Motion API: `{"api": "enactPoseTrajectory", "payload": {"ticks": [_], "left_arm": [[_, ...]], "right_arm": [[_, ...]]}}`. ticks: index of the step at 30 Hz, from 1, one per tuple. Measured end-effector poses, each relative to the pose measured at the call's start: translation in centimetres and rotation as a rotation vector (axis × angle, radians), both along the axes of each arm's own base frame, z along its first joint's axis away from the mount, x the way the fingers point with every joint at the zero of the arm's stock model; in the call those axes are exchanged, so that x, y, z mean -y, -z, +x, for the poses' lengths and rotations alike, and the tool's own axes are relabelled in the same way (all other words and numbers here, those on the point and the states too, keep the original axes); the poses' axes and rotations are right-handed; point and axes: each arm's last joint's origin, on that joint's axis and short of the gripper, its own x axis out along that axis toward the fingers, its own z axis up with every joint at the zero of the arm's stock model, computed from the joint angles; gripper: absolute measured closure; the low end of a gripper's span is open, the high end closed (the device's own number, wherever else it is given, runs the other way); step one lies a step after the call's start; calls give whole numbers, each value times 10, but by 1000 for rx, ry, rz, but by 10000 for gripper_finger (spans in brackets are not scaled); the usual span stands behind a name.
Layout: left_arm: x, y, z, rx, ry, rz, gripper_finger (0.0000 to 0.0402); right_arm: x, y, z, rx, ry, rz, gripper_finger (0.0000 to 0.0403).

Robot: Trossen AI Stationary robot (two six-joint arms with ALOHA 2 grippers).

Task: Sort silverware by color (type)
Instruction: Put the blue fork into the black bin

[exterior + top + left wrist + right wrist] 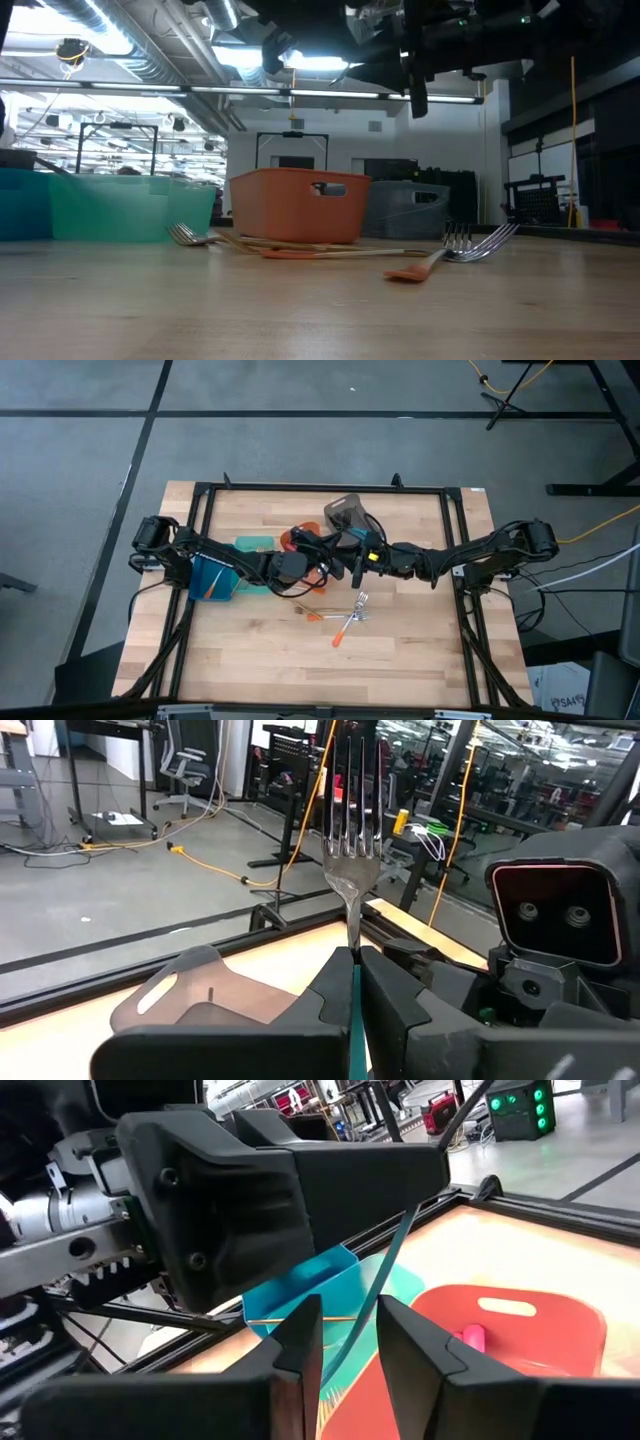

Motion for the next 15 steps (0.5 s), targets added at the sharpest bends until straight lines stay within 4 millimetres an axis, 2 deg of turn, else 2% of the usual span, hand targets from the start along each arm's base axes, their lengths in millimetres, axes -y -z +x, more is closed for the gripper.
{"api": "enactPoseTrajectory", "payload": {"ticks": [15], "left_arm": [[13,0,-1,-1,69,-5,397]], "right_arm": [[-2,0,0,-5,-51,-33,315]]}}
